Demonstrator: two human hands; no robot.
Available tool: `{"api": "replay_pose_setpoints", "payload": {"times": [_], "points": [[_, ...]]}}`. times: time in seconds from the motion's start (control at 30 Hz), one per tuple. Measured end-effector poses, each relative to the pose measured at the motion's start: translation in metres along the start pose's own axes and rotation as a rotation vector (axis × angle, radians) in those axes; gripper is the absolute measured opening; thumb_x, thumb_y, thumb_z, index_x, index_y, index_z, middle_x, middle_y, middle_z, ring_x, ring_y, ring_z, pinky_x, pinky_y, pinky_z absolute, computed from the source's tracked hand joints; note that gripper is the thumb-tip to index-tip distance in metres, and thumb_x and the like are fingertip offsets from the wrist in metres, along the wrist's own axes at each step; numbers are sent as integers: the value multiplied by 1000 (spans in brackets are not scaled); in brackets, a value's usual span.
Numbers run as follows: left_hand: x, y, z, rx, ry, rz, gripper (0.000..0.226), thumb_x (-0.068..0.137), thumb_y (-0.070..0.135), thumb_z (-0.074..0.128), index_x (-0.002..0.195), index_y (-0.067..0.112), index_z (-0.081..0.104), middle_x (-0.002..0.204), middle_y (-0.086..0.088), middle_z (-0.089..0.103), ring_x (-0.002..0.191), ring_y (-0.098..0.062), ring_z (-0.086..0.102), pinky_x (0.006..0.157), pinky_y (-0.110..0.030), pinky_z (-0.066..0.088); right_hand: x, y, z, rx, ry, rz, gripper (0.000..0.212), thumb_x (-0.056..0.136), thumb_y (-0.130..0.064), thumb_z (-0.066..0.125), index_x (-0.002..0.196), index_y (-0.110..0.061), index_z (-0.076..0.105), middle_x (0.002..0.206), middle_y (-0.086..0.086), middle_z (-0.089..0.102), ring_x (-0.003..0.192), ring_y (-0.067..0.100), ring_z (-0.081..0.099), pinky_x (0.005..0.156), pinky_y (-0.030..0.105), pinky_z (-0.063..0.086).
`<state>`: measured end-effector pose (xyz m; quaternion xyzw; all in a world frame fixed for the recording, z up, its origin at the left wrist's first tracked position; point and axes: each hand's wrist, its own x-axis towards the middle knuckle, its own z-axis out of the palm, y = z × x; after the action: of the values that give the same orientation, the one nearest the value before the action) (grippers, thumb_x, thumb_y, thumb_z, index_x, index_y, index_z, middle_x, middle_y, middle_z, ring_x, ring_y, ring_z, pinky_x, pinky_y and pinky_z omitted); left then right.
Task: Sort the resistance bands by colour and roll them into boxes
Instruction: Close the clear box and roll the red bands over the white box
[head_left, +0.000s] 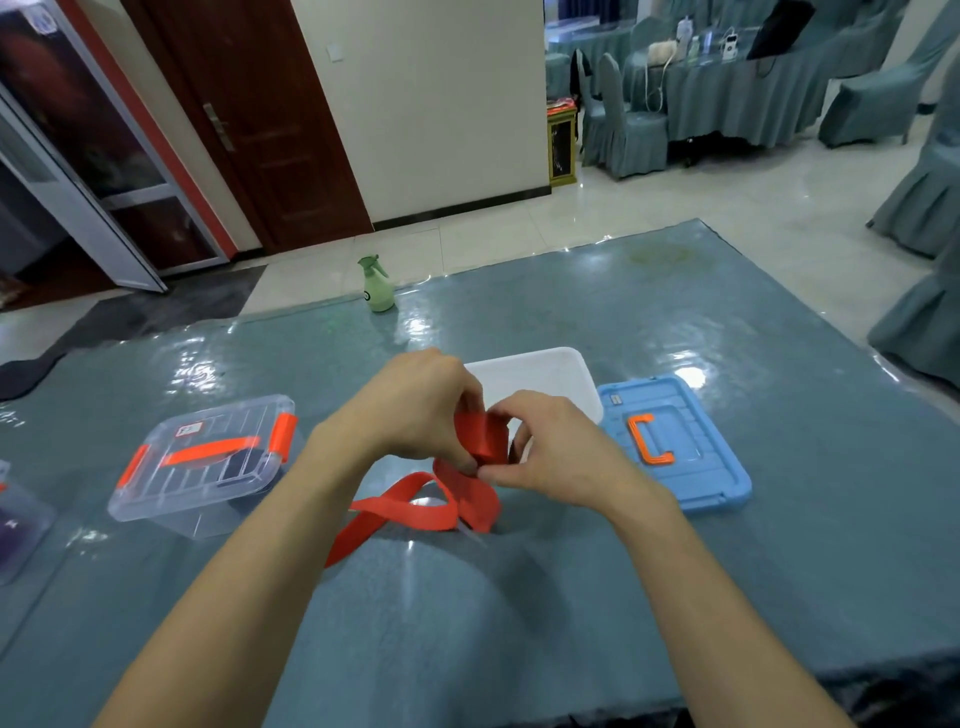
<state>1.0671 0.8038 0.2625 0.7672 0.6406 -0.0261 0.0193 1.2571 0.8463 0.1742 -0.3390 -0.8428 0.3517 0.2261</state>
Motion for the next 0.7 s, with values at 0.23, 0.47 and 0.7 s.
{"api": "replay_pose_setpoints", "payload": {"times": [0.23,0.47,0.7], "points": [[-1,-12,7,-466,42,-18,61,68,35,102,124,28,77,114,15,78,108,-2,72,100,-31,60,-2,8,-18,133,144,19,42,69,-45,100,98,-28,75,73,-21,64,63,6,55,61,16,43],[-13,-20,32,-1215,268,-16,57,63,19,104,116,21,83,111,-11,84,107,-28,81,102,-41,63,-2,10,-31,706,204,-12,43,73,-21,100,109,-18,77,90,13,79,75,26,75,79,35,61],[-16,-15,20,-1116,271,-12,51,65,21,104,111,14,83,99,-8,85,96,-27,84,88,-36,66,0,8,-17,880,182,-50,42,80,-12,92,117,-7,73,104,6,78,85,27,78,84,32,60]]}}
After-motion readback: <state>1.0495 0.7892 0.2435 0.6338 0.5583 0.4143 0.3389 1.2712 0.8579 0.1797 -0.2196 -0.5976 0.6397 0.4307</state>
